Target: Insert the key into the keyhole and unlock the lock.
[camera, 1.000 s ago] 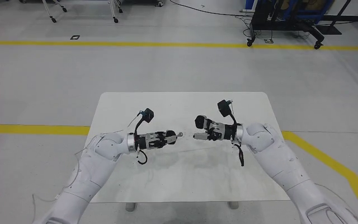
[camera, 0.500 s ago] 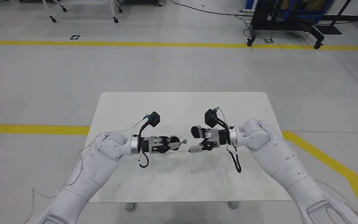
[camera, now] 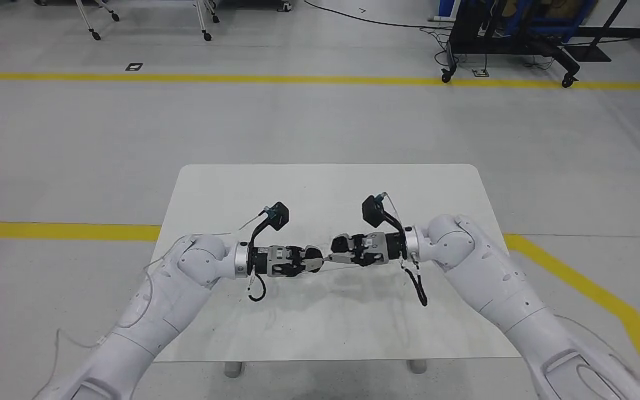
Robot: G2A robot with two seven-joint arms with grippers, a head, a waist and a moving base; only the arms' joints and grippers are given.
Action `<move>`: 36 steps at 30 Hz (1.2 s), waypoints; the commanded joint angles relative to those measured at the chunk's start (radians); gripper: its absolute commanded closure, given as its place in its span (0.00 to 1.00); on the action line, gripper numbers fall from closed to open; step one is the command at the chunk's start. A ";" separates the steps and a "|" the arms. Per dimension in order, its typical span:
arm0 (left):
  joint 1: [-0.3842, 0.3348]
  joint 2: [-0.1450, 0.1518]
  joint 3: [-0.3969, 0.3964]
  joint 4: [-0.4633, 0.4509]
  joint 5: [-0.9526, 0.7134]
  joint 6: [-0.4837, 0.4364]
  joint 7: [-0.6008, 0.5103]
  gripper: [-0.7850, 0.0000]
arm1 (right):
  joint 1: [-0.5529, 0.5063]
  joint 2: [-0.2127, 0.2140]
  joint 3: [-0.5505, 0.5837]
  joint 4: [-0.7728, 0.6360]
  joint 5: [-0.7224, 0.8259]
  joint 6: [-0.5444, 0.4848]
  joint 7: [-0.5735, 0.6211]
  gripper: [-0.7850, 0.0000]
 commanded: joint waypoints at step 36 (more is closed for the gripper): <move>-0.023 0.016 0.043 0.013 -0.032 -0.024 0.031 1.00 | 0.062 0.012 -0.119 0.044 0.158 -0.016 0.032 1.00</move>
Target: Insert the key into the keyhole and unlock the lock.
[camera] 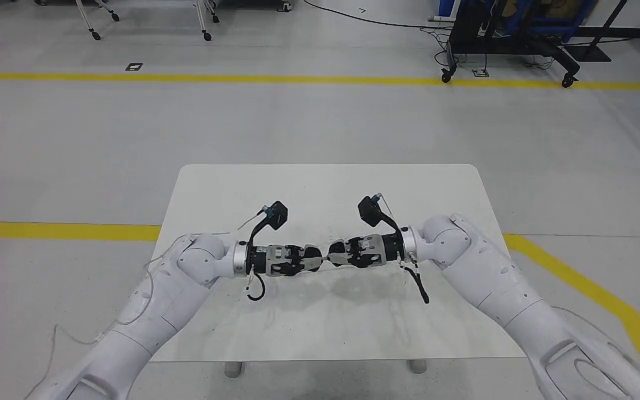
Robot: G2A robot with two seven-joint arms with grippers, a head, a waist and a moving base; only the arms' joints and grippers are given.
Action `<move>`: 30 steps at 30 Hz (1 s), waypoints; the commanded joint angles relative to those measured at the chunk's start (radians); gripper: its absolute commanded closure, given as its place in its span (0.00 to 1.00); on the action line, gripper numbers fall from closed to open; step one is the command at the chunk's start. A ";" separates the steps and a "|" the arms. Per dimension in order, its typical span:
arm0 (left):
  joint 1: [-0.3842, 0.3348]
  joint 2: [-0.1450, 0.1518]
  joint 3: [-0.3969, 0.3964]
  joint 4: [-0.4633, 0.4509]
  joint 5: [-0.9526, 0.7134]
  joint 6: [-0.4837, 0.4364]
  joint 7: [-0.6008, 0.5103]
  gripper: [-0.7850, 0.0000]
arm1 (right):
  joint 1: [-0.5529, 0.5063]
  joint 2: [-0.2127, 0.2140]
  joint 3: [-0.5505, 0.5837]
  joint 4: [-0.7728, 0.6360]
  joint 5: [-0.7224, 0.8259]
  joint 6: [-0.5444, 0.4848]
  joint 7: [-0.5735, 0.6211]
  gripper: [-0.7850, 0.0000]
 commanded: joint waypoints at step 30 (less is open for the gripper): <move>0.011 0.025 -0.075 -0.001 -0.058 -0.005 0.046 0.00 | -0.157 0.143 0.379 -0.110 0.153 0.000 -0.033 1.00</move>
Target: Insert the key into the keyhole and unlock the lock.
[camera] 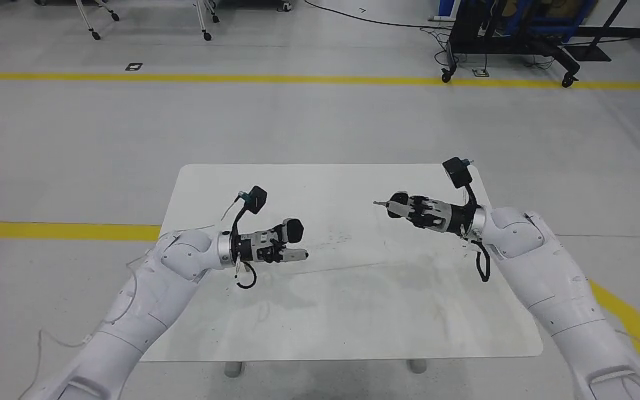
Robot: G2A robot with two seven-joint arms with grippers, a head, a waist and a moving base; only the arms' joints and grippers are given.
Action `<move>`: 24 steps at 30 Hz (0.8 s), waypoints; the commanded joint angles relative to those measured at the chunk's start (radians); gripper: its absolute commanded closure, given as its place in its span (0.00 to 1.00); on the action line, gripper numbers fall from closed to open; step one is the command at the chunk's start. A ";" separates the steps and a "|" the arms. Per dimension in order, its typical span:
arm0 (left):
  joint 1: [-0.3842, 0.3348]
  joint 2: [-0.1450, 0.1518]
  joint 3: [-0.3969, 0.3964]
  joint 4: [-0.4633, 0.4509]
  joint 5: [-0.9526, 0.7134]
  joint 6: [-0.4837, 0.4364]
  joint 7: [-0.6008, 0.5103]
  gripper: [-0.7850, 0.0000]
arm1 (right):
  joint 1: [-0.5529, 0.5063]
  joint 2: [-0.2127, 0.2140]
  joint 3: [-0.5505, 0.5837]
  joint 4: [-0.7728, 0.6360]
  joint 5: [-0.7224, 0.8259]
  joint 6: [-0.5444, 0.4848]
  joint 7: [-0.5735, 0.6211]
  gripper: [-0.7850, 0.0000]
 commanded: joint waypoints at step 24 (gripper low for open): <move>0.792 0.153 -0.665 -0.866 1.049 0.641 0.086 0.00 | 0.000 0.000 0.000 0.000 0.001 0.000 0.000 1.00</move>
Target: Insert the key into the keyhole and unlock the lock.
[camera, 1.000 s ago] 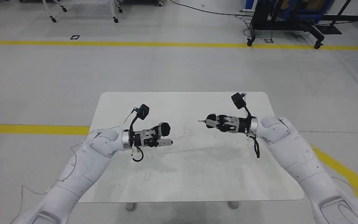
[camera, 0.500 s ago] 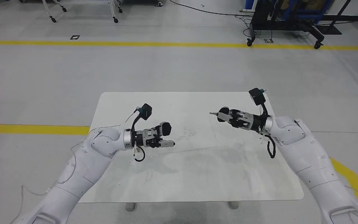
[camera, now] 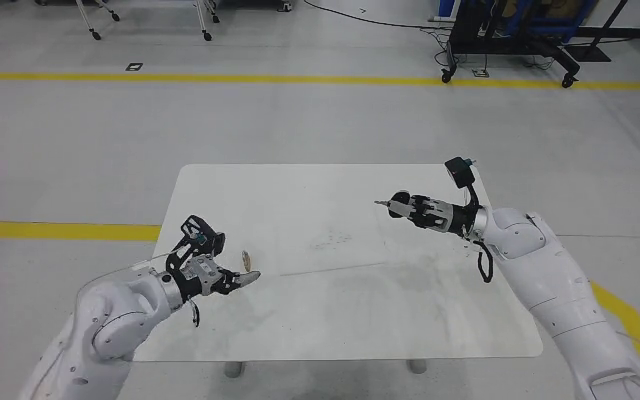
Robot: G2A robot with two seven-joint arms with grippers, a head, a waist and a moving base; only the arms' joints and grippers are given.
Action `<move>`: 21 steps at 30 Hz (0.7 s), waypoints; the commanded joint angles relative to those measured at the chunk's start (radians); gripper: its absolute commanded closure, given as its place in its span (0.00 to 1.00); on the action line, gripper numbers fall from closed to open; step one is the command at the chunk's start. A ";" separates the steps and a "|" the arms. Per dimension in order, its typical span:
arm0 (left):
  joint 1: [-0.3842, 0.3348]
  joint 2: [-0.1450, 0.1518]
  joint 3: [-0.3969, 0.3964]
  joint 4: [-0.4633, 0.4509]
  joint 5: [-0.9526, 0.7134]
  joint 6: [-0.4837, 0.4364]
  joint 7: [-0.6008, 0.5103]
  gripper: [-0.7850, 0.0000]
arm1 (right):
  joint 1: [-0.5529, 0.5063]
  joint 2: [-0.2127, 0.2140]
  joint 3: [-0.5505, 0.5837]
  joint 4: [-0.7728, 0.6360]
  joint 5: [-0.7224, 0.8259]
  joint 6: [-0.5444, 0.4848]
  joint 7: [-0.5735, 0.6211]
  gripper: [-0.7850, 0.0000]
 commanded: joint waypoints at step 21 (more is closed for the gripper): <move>-0.189 -0.050 0.269 0.175 0.198 0.299 -0.108 0.61 | 0.000 0.000 0.000 0.000 0.000 0.000 0.000 1.00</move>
